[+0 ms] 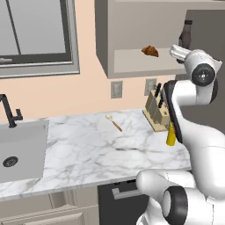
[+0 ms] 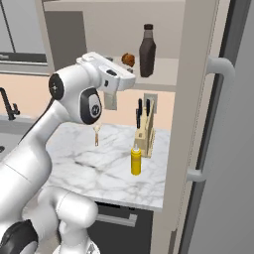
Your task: Pick the mustard and syrup bottle from the counter and place them in the cabinet.
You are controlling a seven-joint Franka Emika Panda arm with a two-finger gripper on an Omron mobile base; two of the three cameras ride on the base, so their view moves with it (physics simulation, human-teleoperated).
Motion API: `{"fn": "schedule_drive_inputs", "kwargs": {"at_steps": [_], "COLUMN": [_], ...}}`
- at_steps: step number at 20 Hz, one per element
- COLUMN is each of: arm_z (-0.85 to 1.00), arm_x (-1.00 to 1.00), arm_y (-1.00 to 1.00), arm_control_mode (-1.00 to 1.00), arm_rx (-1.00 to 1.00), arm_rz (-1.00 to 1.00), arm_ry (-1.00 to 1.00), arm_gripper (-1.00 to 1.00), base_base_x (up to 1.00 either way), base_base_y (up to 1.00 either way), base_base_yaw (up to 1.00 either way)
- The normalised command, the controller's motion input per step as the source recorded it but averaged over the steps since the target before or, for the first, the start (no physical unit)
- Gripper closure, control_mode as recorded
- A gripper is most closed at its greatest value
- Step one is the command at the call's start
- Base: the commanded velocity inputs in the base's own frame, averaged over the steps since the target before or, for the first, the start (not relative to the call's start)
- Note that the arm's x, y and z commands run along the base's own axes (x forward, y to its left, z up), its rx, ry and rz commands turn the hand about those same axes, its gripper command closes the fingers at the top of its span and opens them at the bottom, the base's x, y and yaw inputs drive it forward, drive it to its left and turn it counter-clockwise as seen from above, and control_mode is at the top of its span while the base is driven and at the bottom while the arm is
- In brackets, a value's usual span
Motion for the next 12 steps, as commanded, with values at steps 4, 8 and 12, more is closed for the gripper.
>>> {"fn": "schedule_drive_inputs", "kwargs": {"at_steps": [4, 8, 12], "arm_z": [-0.1, -0.3, -0.55], "arm_x": [-0.79, -0.55, -0.35], "arm_y": [0.0, 0.0, 0.0], "arm_control_mode": [-1.0, -1.0, -1.0], "arm_rx": [0.0, 0.0, 0.0], "arm_rz": [0.0, 0.01, 0.03], "arm_ry": [-0.01, 0.0, 0.0], "arm_gripper": [-1.0, -1.0, -1.0], "base_base_x": [0.0, 0.0, 0.0], "base_base_y": [0.0, 0.0, 0.0], "base_base_yaw": [0.0, 0.0, 0.0]}}
